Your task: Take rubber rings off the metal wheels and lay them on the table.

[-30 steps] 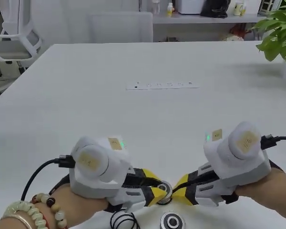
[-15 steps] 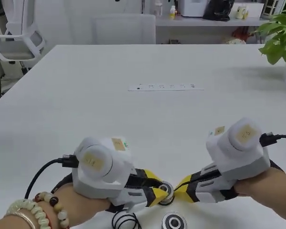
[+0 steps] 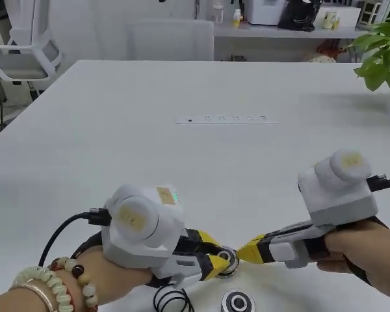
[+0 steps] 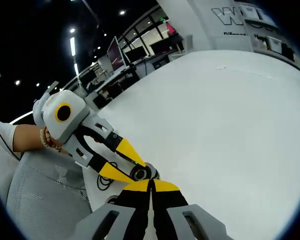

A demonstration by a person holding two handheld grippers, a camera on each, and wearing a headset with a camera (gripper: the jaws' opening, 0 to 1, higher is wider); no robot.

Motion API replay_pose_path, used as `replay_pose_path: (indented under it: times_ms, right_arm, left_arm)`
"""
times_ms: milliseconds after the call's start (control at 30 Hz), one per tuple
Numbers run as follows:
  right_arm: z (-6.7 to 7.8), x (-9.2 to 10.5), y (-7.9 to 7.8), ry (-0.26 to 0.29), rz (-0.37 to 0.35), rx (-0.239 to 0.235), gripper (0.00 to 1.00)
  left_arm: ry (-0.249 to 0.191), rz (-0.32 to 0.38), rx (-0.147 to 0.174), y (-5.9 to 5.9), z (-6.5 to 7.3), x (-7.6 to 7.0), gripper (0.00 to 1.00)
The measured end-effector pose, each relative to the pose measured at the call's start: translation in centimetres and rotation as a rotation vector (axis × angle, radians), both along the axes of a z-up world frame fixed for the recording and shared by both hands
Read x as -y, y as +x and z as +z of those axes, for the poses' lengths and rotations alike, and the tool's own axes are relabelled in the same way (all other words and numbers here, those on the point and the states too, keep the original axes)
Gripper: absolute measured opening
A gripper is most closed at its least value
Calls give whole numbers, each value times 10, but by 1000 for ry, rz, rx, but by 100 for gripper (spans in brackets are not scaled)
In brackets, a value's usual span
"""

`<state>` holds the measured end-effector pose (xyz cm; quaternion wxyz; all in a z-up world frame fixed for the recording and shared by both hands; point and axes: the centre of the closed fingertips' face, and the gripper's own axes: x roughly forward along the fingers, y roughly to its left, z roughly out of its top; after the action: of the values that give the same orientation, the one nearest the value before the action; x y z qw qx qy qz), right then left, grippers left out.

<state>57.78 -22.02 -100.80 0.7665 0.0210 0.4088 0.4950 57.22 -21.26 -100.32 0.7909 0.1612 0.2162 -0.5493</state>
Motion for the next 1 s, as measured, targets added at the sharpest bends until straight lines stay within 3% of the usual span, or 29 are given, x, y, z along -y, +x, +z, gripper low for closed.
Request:
replay_pose_path:
  times_ms: [167,500,533,567,600,667,800,1000]
  right_arm:
    - [1,-2,-2,2,-10,-12,0]
    - [7,-13,-7,26,4,-21,0]
    - [8,-15,-8,32,6,-21,0]
    - [15,-24,-10,98,12,-26,0]
    - [15,-24,-14,96,22,-50,0]
    - [11,-21,-8,33,50,37,0]
    - [13,-20,-8,57,22,6,0]
    - [7,-13,-3,13,-7,12,0]
  left_arm:
    - [37,-6,2,0,0,0,13]
    - [45,-5,6,1,-1,-1,13]
    - [44,-4,6,1,-1,-1,13]
    - [43,-4,6,1,-1,0,13]
    - [44,-4,10,2,-1,0,13]
    - [46,-3,11,2,0,0,13]
    - [45,-2,15,1,0,0,13]
    - [48,-3,16,1,0,1,14]
